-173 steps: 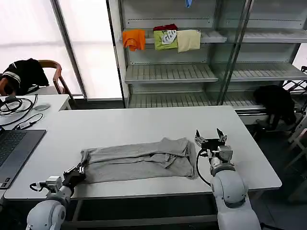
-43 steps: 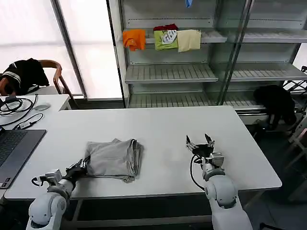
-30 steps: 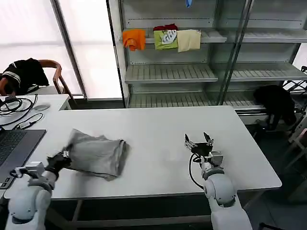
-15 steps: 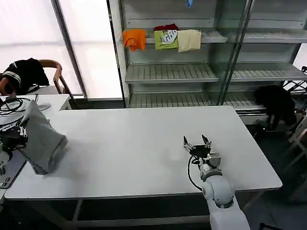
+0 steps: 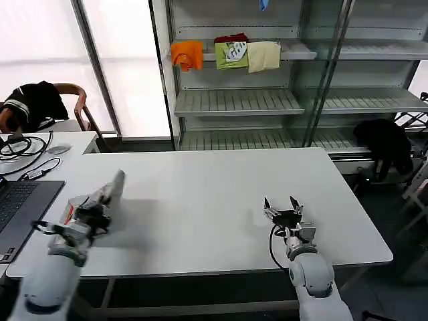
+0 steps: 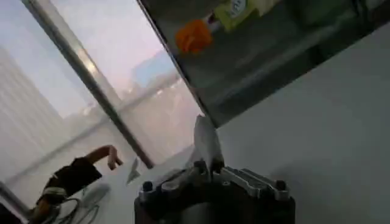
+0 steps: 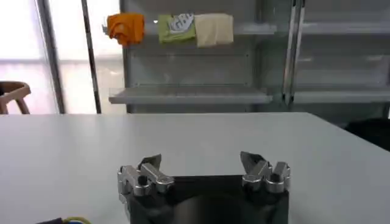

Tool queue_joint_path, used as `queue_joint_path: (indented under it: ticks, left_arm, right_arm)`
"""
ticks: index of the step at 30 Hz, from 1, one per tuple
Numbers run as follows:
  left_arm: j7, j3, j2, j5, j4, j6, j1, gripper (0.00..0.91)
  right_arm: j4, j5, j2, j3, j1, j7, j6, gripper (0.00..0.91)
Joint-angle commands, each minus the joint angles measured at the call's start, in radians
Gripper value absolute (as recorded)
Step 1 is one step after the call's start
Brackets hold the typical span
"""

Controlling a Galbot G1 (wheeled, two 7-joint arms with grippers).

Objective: Fold and organize the clothes.

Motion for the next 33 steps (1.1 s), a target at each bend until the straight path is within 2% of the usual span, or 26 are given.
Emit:
queue_joint_path:
  ticks: [1,7,10,13,14,15,16,18,19,21,26,30,33]
  left_arm:
    - [-0.141,0.361,-0.258,0.002,-0.011,0.033,-0.053,0.03]
    - [-0.23,0.42,-0.236,-0.184,0.139,-0.008,-0.209,0.03]
    - [-0.279,0.449,-0.258,-0.282,0.24,-0.012,-0.309,0.03]
    - [-0.276,0.497,-0.284,-0.29,0.334,-0.028,-0.364,0.03]
    - [-0.273,0.513,-0.293,-0.287,0.348,-0.024,-0.369,0.141]
    - [-0.271,0.529,-0.309,-0.279,0.354,-0.017,-0.372,0.907]
    - [-0.277,0.542,-0.328,-0.266,0.372,0.018,-0.375,0.907]
    - [-0.29,0.55,-0.367,-0.251,0.4,0.026,-0.374,0.907]
    - [-0.303,0.553,-0.39,-0.244,0.415,0.027,-0.374,0.907]
    - [-0.309,0.556,-0.404,-0.245,0.423,0.027,-0.372,0.907]
    - [-0.298,0.553,-0.371,-0.255,0.371,0.033,-0.358,0.907]
    - [-0.299,0.532,-0.343,-0.28,0.276,0.034,-0.324,0.907]
    - [-0.29,0.503,-0.308,-0.28,0.204,0.034,-0.303,0.907]
  right_arm:
    - [0.005,-0.002,-0.003,0.008,-0.011,0.001,0.005,0.907]
    - [0.022,-0.011,0.011,-0.011,0.018,-0.005,-0.032,0.907]
    - [0.032,-0.009,0.026,-0.027,0.046,-0.016,-0.055,0.907]
    - [0.029,0.022,0.033,-0.038,0.075,-0.027,-0.086,0.907]
    - [0.027,0.029,0.035,-0.04,0.084,-0.032,-0.096,0.907]
    - [0.016,0.044,0.039,-0.042,0.103,-0.042,-0.109,0.907]
    - [0.008,0.059,0.042,-0.046,0.116,-0.044,-0.117,0.907]
    - [0.003,0.091,0.049,-0.051,0.13,-0.044,-0.139,0.907]
    - [0.007,0.135,0.056,-0.054,0.14,-0.049,-0.173,0.907]
    - [0.015,0.181,0.068,-0.059,0.147,-0.052,-0.204,0.907]
    - [0.012,0.303,0.085,-0.095,0.145,-0.043,-0.231,0.907]
    - [-0.001,0.384,0.081,-0.152,0.138,-0.012,-0.232,0.907]
    - [-0.009,0.403,0.082,-0.183,0.125,-0.007,-0.233,0.907]
